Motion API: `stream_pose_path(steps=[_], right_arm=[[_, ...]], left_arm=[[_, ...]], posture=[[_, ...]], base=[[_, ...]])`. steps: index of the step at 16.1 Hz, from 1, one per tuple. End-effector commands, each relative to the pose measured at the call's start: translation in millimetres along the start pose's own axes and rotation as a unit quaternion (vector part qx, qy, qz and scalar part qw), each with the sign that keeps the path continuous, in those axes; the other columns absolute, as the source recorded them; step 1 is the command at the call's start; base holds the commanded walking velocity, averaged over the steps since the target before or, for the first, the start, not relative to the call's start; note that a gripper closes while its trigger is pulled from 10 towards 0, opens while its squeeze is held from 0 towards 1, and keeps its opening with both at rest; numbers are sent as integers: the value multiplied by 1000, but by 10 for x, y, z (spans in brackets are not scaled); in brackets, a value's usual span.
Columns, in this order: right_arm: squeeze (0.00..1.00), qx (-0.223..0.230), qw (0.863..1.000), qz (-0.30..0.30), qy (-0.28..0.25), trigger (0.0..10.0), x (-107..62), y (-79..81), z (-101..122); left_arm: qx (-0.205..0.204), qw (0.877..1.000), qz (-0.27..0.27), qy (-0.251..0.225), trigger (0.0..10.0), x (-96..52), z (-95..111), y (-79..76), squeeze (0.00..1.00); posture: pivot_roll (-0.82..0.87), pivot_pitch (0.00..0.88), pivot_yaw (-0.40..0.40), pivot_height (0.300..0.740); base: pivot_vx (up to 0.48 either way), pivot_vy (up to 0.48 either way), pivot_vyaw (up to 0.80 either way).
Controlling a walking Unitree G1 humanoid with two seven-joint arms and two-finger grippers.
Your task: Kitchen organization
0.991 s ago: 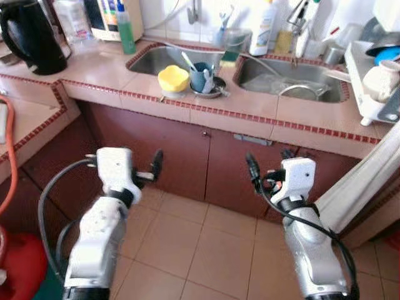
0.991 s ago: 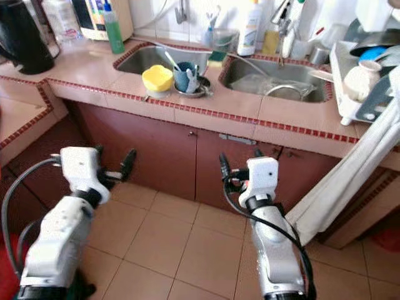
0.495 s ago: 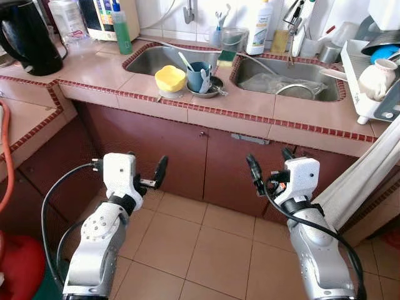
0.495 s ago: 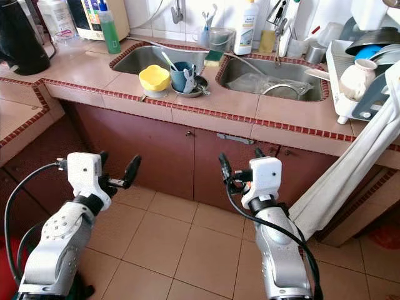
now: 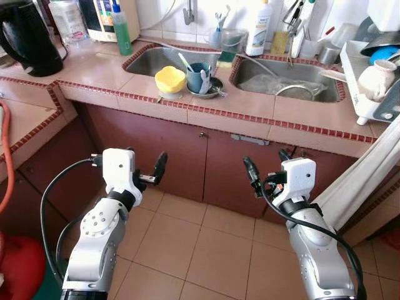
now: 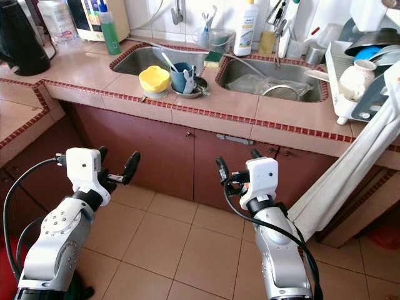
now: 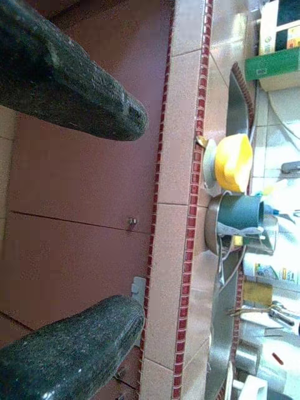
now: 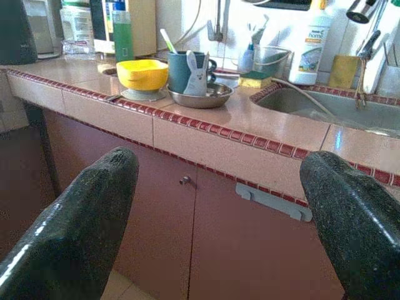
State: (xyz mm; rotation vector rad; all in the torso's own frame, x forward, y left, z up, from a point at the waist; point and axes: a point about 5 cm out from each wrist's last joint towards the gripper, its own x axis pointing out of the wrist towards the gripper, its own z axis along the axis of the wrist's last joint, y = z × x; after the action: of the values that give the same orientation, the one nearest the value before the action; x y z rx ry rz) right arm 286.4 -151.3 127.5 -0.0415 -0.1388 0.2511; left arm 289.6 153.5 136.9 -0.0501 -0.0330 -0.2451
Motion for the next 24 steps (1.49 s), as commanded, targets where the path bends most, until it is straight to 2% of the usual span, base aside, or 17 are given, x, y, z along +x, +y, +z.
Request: stream_pose_path(steps=[1,8,24], right_arm=[[0,-2,1000,3,-5,10000,27,-3,34],[0,-3,1000,16,-8,10000,62,52,43],[0,-13,1000,11,-14,10000,37,21,81]], left_arm=[[11,1000,-7,-6,10000,13,48,-12,0],[6,1000,-6,-11,10000,28,75,-12,0],[15,1000,-20,-15,10000,33,143,-30,0]], posture=[[-92,13,15,740],[-84,5,16,740],[-89,13,26,740]], base=[[281,0,0],[321,0,0],[330,0,0]])
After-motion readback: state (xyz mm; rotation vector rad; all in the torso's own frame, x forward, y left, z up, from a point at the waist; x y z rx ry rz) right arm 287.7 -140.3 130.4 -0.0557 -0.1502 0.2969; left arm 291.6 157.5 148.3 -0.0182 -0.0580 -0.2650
